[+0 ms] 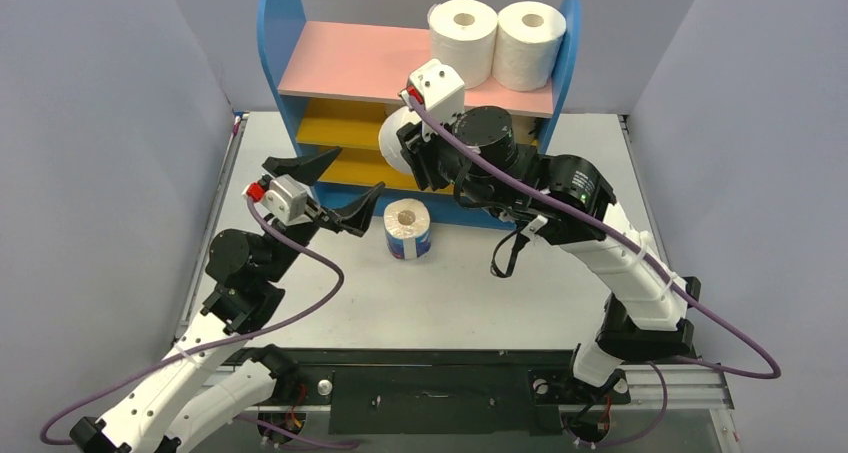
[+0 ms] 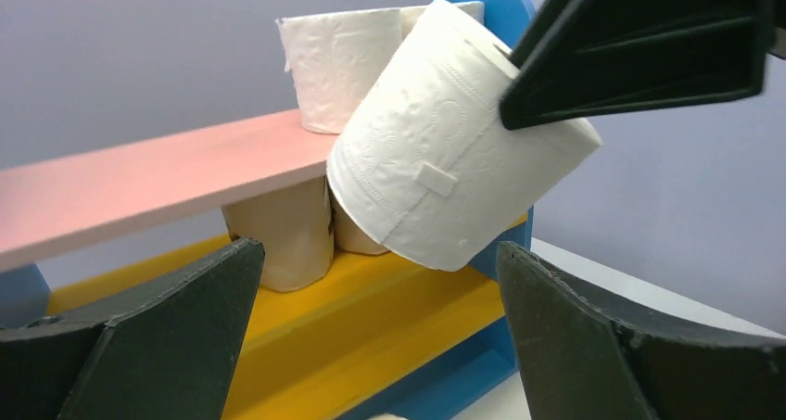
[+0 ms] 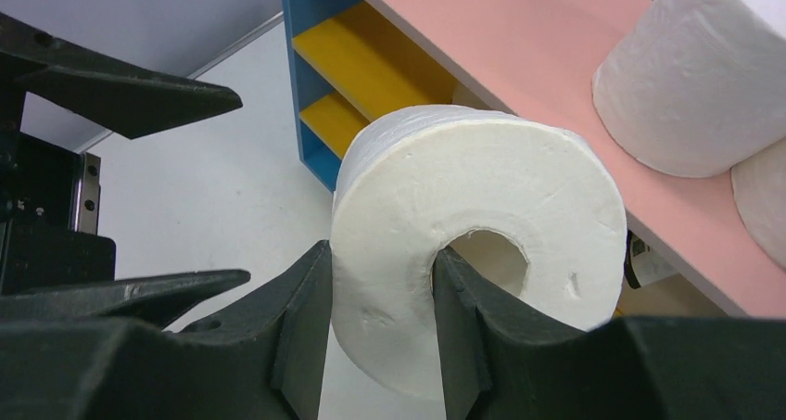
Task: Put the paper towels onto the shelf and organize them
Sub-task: Pick up the paper towel from the center of the board, then place the paper towel on the shelf.
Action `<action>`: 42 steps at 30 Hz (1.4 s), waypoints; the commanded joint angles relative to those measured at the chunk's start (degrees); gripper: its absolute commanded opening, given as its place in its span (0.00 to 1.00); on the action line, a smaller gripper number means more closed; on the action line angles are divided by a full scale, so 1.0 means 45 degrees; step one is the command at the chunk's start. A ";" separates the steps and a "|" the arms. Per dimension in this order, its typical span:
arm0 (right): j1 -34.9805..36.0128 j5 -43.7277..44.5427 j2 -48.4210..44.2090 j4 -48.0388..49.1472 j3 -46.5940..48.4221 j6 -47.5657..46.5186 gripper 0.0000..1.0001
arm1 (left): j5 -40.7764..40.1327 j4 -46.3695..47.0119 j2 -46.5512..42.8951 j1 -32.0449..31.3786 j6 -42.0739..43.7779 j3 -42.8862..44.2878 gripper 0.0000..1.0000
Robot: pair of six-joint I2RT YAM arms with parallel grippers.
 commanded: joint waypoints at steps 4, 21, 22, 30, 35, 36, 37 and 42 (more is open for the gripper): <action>0.0115 0.0615 0.0138 0.2750 0.0771 -0.1147 0.27 | 0.1573 0.1681 0.0546 0.0011 0.2416 0.0795 0.96; 0.0113 0.0300 0.0699 0.3953 0.0822 -0.1412 0.27 | 0.1292 0.3950 0.2620 -0.0079 0.5349 0.1473 0.96; 0.0117 0.0305 0.0733 0.3964 0.0838 -0.1410 0.27 | 0.1253 0.4064 0.2745 -0.0096 0.5399 0.1537 0.96; -0.0019 0.0318 0.1041 0.4168 0.0909 -0.1401 0.28 | 0.1345 0.4666 0.3505 -0.0156 0.5643 0.1740 0.96; -0.0295 0.0069 0.1189 0.4412 0.0913 -0.1365 0.28 | 0.1034 0.5175 0.4089 -0.0209 0.5875 0.1780 0.96; -0.0323 -0.0004 0.1229 0.4473 0.0854 -0.1397 0.28 | 0.0968 0.5267 0.4158 -0.0208 0.5946 0.1770 0.96; -0.0344 -0.0032 0.1242 0.4631 0.0805 -0.1490 0.28 | 0.0811 0.5516 0.4292 -0.0221 0.5961 0.1765 0.96; -0.0356 0.0048 0.1510 0.5171 0.0698 -0.1928 0.28 | 0.0145 0.6546 0.4773 -0.0245 0.6060 0.1645 0.96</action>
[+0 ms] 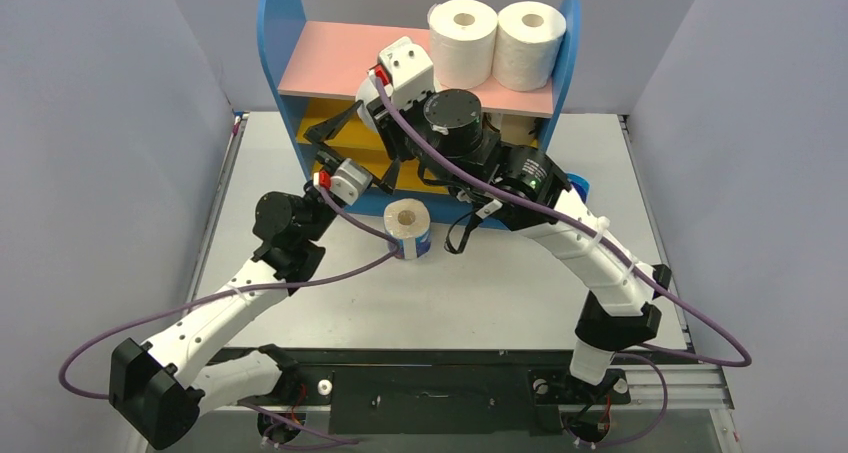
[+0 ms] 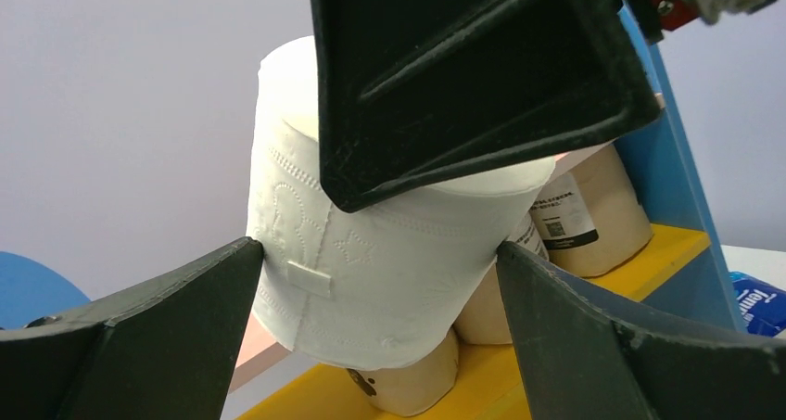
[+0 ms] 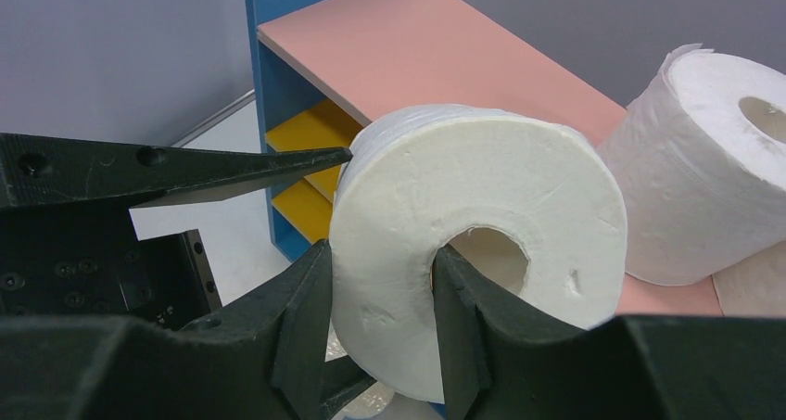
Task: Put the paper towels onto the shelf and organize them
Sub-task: Place the paper towel on the shelf.
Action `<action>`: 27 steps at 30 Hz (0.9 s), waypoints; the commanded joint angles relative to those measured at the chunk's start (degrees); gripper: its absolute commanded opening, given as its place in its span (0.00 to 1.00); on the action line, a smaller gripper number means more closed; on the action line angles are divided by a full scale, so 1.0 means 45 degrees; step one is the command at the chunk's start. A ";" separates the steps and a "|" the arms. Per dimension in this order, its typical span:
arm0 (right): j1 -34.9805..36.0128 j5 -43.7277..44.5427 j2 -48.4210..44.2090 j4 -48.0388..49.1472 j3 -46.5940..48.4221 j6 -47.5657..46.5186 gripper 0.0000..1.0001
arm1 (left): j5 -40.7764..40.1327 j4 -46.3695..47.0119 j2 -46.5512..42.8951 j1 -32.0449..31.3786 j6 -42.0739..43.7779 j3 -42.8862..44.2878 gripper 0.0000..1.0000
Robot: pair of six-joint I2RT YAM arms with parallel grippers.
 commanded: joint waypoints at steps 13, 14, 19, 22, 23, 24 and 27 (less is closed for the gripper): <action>-0.0130 0.0304 0.0267 0.2540 0.0233 -0.0998 0.28 | -0.1578 0.2927 0.1642 -0.0055 0.0120 0.1055 0.96; -0.0237 0.0271 0.0291 0.2536 0.0217 -0.0952 0.28 | -0.1584 0.3000 0.1814 -0.0044 0.0127 0.1117 0.96; -0.0696 -0.0021 0.0397 0.2582 0.0048 -0.0720 0.28 | -0.1688 0.3359 0.2400 -0.0054 0.0074 0.1300 0.96; -0.0839 -0.0092 0.0438 0.2608 -0.0021 -0.0715 0.28 | -0.1679 0.3482 0.2632 -0.0060 0.0030 0.1417 0.96; -0.0893 -0.0112 0.0473 0.2612 -0.0027 -0.0705 0.28 | -0.1834 0.3549 0.2740 -0.0055 0.0020 0.1450 0.96; -0.0948 -0.0166 0.0472 0.2613 -0.0031 -0.0691 0.28 | -0.1932 0.3586 0.2785 -0.0048 0.0018 0.1514 0.96; -0.1095 -0.0294 0.0476 0.2621 -0.0029 -0.0572 0.28 | -0.2062 0.3674 0.2957 -0.0037 0.0020 0.1611 0.96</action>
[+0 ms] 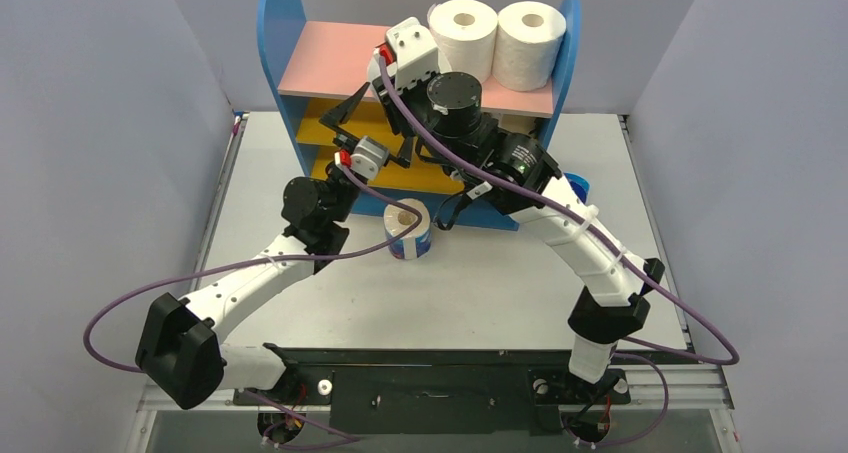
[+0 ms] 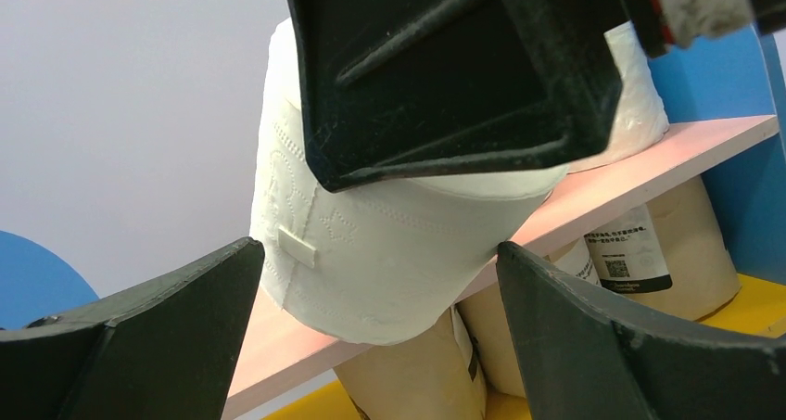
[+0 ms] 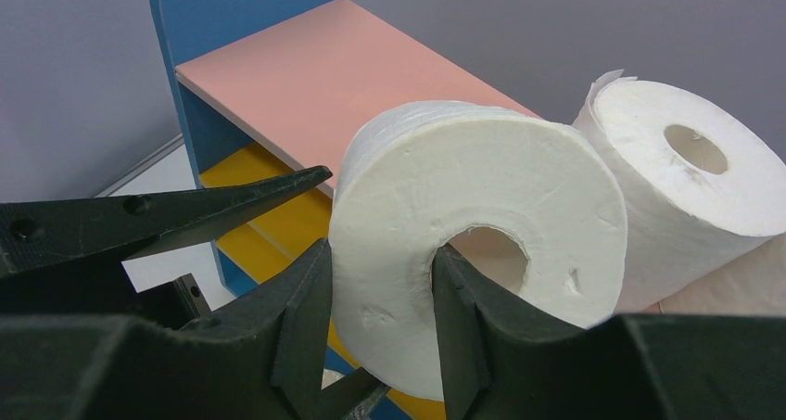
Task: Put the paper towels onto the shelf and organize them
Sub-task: Place the paper towel on the shelf.
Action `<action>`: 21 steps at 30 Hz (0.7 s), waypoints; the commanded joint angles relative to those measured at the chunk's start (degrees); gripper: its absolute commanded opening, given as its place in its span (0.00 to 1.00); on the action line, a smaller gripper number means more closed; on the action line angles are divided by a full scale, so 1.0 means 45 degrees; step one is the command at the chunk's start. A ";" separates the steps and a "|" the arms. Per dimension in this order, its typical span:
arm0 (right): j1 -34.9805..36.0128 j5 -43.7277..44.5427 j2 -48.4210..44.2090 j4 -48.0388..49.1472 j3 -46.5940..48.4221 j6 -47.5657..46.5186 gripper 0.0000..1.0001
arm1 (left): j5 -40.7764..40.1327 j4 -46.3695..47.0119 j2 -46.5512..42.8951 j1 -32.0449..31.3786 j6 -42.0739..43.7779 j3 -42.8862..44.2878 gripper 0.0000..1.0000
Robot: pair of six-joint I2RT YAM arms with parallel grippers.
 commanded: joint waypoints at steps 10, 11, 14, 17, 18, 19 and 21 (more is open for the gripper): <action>-0.0254 -0.0722 -0.0040 0.1041 0.0069 0.0664 0.41 | -0.0575 0.1065 0.0519 0.0058 -0.0220 0.0869 0.96; -0.0260 -0.0725 -0.0053 0.1030 0.0068 0.0682 0.43 | -0.0579 0.1060 0.0534 0.0064 -0.0243 0.0878 0.96; -0.0298 -0.0743 -0.0084 0.1021 0.0062 0.0755 0.49 | -0.0551 0.1088 0.0593 0.0071 -0.0281 0.0920 0.96; -0.0333 -0.0713 -0.0100 0.1047 0.0085 0.0778 0.52 | -0.0514 0.1105 0.0648 0.0124 -0.0347 0.0952 0.96; -0.0338 -0.0700 -0.0108 0.1043 0.0087 0.0798 0.52 | -0.0519 0.1109 0.0678 0.0134 -0.0370 0.0972 0.96; -0.0352 -0.0705 -0.0119 0.1041 0.0100 0.0813 0.53 | -0.0522 0.1108 0.0718 0.0152 -0.0417 0.0988 0.96; -0.0359 -0.0682 -0.0146 0.1040 0.0094 0.0818 0.53 | -0.0519 0.1123 0.0762 0.0163 -0.0421 0.1031 0.96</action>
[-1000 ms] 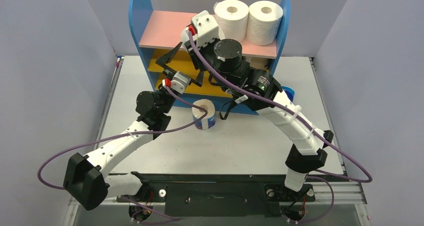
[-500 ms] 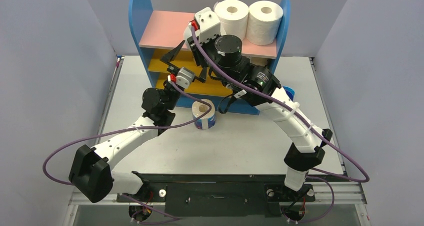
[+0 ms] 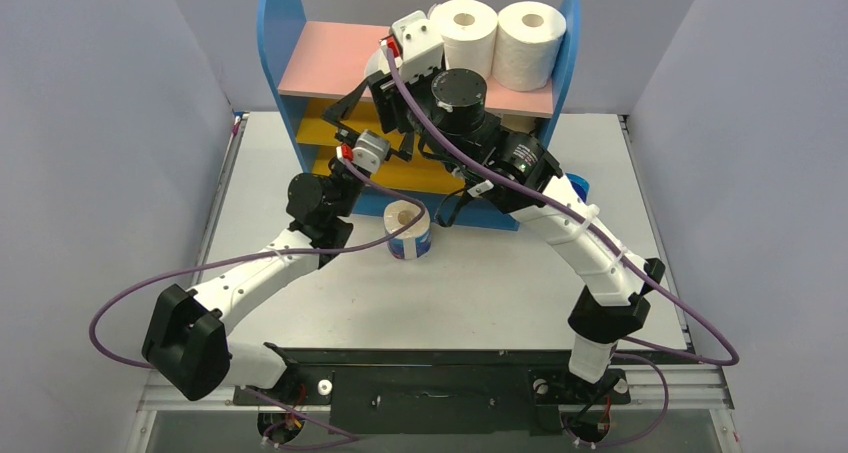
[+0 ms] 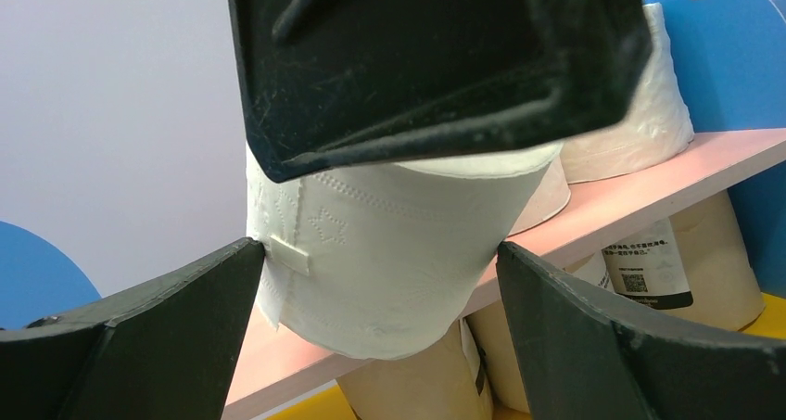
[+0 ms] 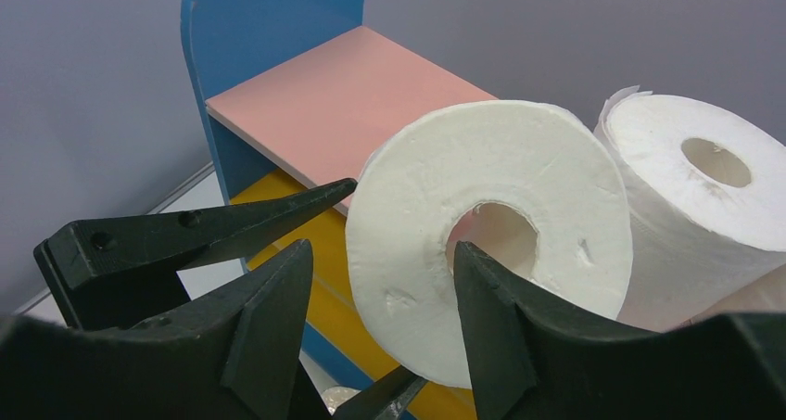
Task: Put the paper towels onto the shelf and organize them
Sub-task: Place the paper towel on the shelf.
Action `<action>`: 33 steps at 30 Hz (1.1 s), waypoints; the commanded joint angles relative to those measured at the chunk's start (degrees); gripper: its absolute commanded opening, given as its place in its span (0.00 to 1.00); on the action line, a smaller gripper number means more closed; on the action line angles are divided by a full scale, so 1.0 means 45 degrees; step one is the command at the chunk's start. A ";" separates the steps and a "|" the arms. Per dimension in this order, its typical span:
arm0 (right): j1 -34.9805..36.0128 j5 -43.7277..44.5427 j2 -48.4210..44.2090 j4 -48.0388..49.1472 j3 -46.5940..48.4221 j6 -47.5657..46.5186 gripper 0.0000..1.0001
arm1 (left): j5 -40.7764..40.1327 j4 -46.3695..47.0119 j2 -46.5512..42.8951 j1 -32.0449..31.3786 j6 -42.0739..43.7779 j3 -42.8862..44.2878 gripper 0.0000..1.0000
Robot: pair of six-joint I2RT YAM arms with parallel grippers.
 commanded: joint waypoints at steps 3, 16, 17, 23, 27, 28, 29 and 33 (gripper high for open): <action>-0.0124 0.0020 -0.0180 0.0493 0.0118 0.0189 0.55 | -0.0140 0.0641 0.0180 0.0144 -0.0276 0.0773 0.96; -0.0289 0.0160 -0.0937 0.1288 -0.0454 0.0789 0.62 | 0.0125 0.0453 0.0420 0.0358 -0.0316 0.1148 0.96; -0.0286 0.0268 -0.1114 0.1532 -0.0561 0.0970 0.62 | 0.0139 0.0432 0.0444 0.0378 -0.0316 0.1157 0.96; -0.0316 0.0316 -0.1824 0.2125 -0.1057 0.1637 0.63 | 0.0143 0.0431 0.0635 0.0404 -0.0304 0.1267 0.96; -0.0317 0.0236 -0.2242 0.2233 -0.1309 0.1873 0.63 | 0.0143 0.0437 0.0790 0.0439 -0.0331 0.1411 0.96; -0.0314 0.0243 -0.2480 0.2285 -0.1556 0.1904 0.63 | 0.0143 0.0437 0.0796 0.0442 -0.0349 0.1423 0.96; -0.0312 0.0237 -0.2624 0.2451 -0.1698 0.2010 0.63 | 0.0143 0.0437 0.0814 0.0452 -0.0352 0.1436 0.96; -0.0299 0.0265 -0.3985 0.3320 -0.3824 0.2407 0.63 | 0.0143 0.0423 0.0700 0.0482 -0.0444 0.1404 0.96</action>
